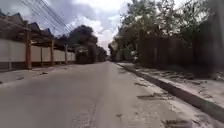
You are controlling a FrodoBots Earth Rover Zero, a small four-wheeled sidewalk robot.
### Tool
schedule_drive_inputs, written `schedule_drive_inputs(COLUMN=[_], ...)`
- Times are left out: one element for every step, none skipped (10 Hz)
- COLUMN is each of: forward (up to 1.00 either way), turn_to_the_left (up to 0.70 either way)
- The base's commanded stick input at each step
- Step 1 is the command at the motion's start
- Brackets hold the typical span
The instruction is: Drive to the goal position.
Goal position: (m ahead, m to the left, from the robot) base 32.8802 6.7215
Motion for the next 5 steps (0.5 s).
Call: schedule_drive_inputs(forward=[1.0,1.0,1.0,1.0,1.0], turn_to_the_left=[0.0,0.0,0.0,0.0,0.0])
